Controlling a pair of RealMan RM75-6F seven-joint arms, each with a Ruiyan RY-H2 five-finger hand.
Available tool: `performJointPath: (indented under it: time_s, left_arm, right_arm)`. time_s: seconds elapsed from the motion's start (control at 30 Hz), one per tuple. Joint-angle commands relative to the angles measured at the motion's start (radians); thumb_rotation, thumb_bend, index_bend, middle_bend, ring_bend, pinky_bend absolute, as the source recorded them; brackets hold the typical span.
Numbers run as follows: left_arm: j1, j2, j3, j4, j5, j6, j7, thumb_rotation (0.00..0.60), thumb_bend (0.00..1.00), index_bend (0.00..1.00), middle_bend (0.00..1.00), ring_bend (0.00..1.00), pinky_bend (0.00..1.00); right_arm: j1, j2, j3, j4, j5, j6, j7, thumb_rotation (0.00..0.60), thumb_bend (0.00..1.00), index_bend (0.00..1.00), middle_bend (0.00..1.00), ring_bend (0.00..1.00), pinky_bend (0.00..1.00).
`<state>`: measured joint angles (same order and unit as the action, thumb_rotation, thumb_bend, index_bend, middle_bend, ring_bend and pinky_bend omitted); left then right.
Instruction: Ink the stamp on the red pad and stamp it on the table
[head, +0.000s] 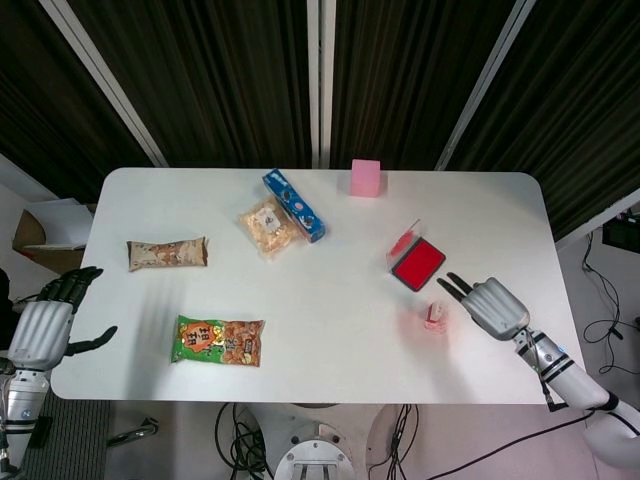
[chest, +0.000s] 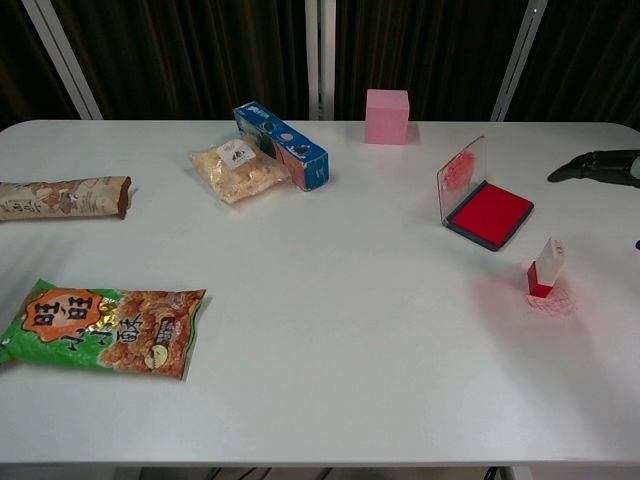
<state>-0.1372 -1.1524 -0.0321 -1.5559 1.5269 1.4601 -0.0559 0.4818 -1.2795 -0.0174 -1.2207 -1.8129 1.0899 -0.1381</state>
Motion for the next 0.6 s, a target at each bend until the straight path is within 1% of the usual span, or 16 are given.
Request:
performJointPath:
  time_s: [0.03,0.17,0.43,0.5,0.6]
  left_arm:
    - [-0.001,0.001,-0.002,0.001,-0.001,0.0,-0.001,0.484,0.17,0.14,0.13,0.12,0.21]
    - [-0.003,0.0,-0.003,0.003,-0.004,-0.005,-0.003,0.483,0.17,0.14,0.13,0.12,0.2]
    - [-0.004,-0.003,-0.002,0.01,-0.006,-0.009,-0.002,0.484,0.17,0.14,0.13,0.12,0.21]
    - [-0.003,-0.002,-0.002,0.01,-0.007,-0.008,-0.002,0.485,0.17,0.14,0.13,0.12,0.21]
    - [-0.003,0.0,-0.002,0.01,-0.007,-0.008,-0.005,0.485,0.17,0.14,0.13,0.12,0.21]
  right_arm:
    - [0.045,-0.052,-0.036,0.089,-0.058,-0.002,0.056,0.6,0.18,0.15,0.18,0.68,0.93]
    - [0.068,-0.097,-0.056,0.181,-0.095,0.036,0.092,0.6,0.19,0.16,0.21,0.68,0.93]
    - [0.091,-0.215,-0.096,0.374,-0.128,0.141,0.282,0.6,0.19,0.3,0.31,0.68,0.93]
    - [0.093,-0.237,-0.103,0.41,-0.13,0.157,0.309,0.6,0.19,0.33,0.32,0.68,0.93]
    - [0.094,-0.268,-0.112,0.462,-0.129,0.18,0.338,0.6,0.19,0.34,0.33,0.68,0.93]
